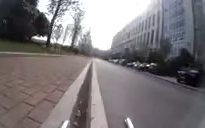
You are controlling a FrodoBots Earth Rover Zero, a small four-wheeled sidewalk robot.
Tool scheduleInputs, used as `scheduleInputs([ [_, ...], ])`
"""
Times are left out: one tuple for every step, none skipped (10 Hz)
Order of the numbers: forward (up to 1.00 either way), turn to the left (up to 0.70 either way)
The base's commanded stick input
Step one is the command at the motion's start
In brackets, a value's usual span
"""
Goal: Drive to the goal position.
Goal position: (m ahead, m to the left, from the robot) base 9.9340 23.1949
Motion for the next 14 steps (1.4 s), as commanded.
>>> scheduleInputs([
  [-0.70,0.14],
  [-0.70,0.14],
  [-0.70,0.14],
  [-0.70,0.14],
  [-0.70,0.14],
  [-0.70,0.14],
  [-0.70,0.14],
  [-0.70,0.14],
  [-0.70,0.14],
  [-0.70,0.14],
  [-0.70,0.14],
  [-0.70,0.14],
  [-0.70,0.14],
  [-0.14,0.20],
])
